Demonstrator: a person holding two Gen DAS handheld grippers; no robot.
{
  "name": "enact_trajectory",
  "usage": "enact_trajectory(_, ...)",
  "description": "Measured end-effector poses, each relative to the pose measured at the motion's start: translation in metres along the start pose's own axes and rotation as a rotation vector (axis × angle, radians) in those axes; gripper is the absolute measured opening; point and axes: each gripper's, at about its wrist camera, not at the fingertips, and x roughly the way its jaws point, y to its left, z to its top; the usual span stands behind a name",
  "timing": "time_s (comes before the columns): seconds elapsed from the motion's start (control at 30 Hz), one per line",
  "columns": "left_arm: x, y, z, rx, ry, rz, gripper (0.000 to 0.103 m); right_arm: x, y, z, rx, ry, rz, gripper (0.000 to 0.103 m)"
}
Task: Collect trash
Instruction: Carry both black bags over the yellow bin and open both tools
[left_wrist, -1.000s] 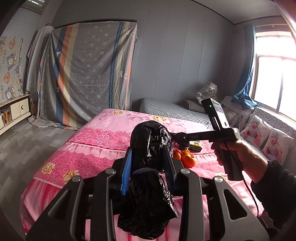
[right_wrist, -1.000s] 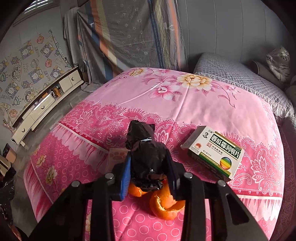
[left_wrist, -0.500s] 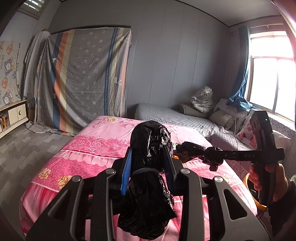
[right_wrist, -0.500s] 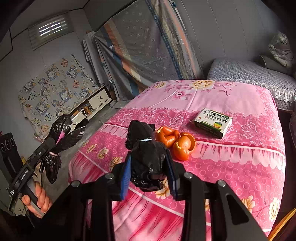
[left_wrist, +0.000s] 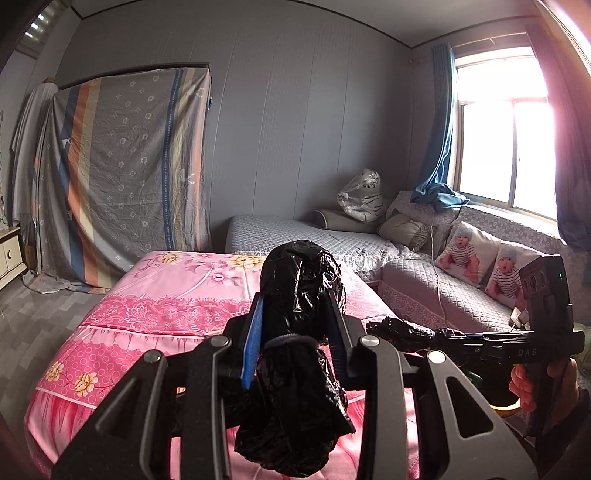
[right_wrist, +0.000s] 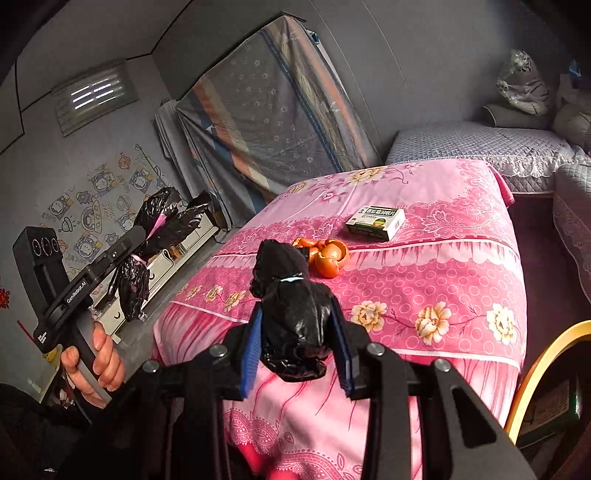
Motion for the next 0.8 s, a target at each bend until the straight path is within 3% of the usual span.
enact_trajectory(0.47,0.014,-0.079,0.018,0.133,-0.011,-0.163,0.030,-0.063,-0.045,-0.020,0.113,-0.111,-0.088,0.032)
enact_trajectory(0.8,0.028,-0.149,0.021,0.238,-0.017,-0.290,0.030,-0.116,-0.084,-0.035,0.163,-0.235,-0.318,0.032)
